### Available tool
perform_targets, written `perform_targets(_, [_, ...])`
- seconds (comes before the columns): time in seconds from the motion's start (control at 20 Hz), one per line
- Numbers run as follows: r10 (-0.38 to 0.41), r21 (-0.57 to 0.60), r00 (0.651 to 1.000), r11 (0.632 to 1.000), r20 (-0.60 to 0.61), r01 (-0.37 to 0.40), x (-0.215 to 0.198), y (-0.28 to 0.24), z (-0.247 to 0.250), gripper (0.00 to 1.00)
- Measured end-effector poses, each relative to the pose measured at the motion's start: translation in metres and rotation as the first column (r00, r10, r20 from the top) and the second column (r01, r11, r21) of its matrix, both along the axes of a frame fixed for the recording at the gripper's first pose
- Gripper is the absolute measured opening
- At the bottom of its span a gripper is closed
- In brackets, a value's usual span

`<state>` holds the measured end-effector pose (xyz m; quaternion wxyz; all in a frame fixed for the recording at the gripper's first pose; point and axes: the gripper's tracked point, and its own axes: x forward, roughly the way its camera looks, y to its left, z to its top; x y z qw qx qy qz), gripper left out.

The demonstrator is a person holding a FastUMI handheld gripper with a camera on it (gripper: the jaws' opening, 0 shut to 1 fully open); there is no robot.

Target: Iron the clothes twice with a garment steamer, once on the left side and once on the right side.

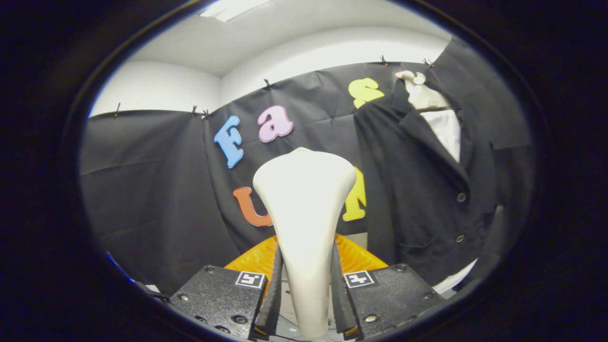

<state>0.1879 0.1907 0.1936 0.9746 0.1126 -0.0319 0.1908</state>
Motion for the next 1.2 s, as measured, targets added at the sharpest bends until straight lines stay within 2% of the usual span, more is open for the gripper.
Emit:
perform_targets(0.2, [-0.078, 0.024, 0.996, 0.997, 0.034, 0.077, -0.037, -0.062, 0.016, 0.47])
perform_targets(0.4, [-0.164, 0.021, 0.984, 0.986, 0.072, 0.163, -0.048, -0.118, 0.042, 0.47])
perform_targets(0.7, [-0.224, 0.019, 0.971, 0.975, 0.086, 0.223, -0.010, -0.157, 0.079, 0.47])
perform_targets(1.2, [-0.285, -0.053, 0.954, 0.955, 0.090, 0.290, 0.091, -0.164, 0.132, 0.47])
